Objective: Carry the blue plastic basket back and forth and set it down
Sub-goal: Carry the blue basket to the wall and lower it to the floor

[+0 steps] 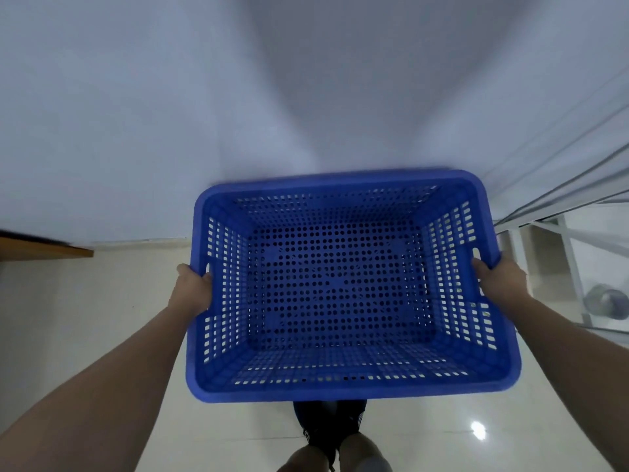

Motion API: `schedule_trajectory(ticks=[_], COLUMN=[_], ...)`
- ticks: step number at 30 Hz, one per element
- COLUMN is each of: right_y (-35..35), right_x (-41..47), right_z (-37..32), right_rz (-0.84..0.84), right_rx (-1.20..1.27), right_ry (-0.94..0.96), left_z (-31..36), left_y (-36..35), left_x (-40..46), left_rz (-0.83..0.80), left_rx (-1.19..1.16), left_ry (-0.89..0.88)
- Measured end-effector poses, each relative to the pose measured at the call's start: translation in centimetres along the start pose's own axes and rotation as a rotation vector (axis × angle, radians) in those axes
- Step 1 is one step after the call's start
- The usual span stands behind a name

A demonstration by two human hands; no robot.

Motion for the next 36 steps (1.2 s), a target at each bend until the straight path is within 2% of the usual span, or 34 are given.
schedule_trajectory(ticks=[3,5,9,15,23,30,36], right_y=[1.2,2.8,7.1,17.2,34.5,47.0,53.7], right_x=[-1.1,-2.0,-4.4,-9.9,-21.6,-32.7,-41.1], right_z=[-1.4,-2.9,-8.1,-19.8,-33.0,-36.2,-32.5], right_rz=[-0.044,-0.049,-0.071,-0.057,0.161,0.351,0.497], right_rx=[-0.032,-0.066,-0.199,-0.206,-0.358,-0.337,-0.259], right_ry=[0.073,0.147,0.305,0.542,0.853,0.899,0.795], left_z=[1.7,4.2,10.2,21.2,29.9,31.8,31.7], left_y=[1.8,3.6,8.5,19.5,35.9,47.9,52.7], left_x=[-1.2,-3.0,-6.6,-14.7,-27.9,-38.1,-43.2], left_rz=[0.049,0.074,0.094,0.211,0.397,0.567,0.612], left_rx=[0.268,0.358,0.401,0.409,0.441,0.37,0.334], left_ry=[-0.142,-0.279,-0.448,-0.665,-0.852,-0.984,-1.122])
Point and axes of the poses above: each hand's wrist, its own x-axis towards the middle knuckle, its own y-axis out of the back of the hand, z = x × y, the point moved 10 cm from there along x, towards the middle knuckle, and after that the axes turned 10 degrees about z, right-handed, at the moved point
